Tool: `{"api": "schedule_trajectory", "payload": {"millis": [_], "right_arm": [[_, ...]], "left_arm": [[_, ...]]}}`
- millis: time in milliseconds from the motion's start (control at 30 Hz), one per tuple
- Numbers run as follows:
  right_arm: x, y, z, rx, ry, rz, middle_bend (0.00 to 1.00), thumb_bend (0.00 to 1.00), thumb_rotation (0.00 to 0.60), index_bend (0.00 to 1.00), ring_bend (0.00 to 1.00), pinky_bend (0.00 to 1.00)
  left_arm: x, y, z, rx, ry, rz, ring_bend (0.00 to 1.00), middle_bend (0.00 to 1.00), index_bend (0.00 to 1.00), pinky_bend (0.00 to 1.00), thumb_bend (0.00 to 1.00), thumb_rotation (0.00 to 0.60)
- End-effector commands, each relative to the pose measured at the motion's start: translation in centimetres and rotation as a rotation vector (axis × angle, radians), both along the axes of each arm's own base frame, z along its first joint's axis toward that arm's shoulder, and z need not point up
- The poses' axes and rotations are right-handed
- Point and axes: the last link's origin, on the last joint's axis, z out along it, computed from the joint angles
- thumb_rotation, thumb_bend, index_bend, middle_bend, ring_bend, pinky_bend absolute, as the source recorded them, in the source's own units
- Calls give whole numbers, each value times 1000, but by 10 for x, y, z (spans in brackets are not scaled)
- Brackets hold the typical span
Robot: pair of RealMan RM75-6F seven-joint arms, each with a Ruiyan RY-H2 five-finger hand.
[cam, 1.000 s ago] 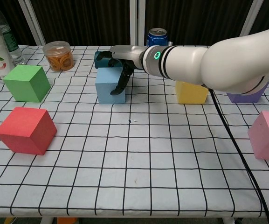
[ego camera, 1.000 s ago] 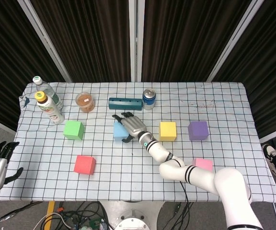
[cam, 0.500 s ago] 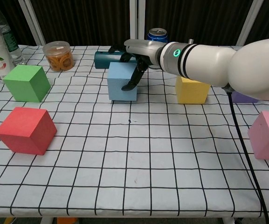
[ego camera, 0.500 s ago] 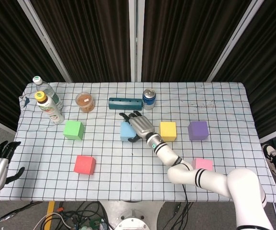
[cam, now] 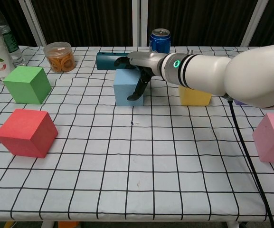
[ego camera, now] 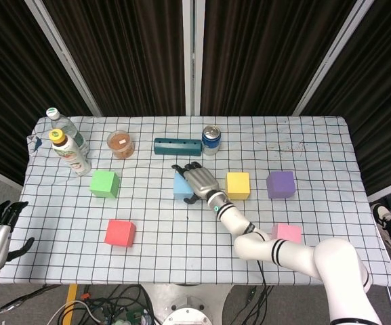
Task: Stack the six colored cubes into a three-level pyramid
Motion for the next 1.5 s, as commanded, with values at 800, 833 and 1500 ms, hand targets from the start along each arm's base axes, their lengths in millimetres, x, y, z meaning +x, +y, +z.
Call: {"api": "schedule_trajectory", "payload": {"millis": [800,833,1500], "right_arm": [[-104,22,124,-112,44,-101,148,46,600,0,0,0],[-106,21,124,-115,43,-103,151,46,600,0,0,0],[-123,11,96,-147,27,-99,368,121,600,13,15,0]], "left_arm": [[16,7,-2,-13,15,-45,80,144,143,49,211,600],[16,7,-2,-14,16,-45,80,144,143,49,211,600],[17,5,-1,-14,20,-28,80,144,143,49,212,600]]}}
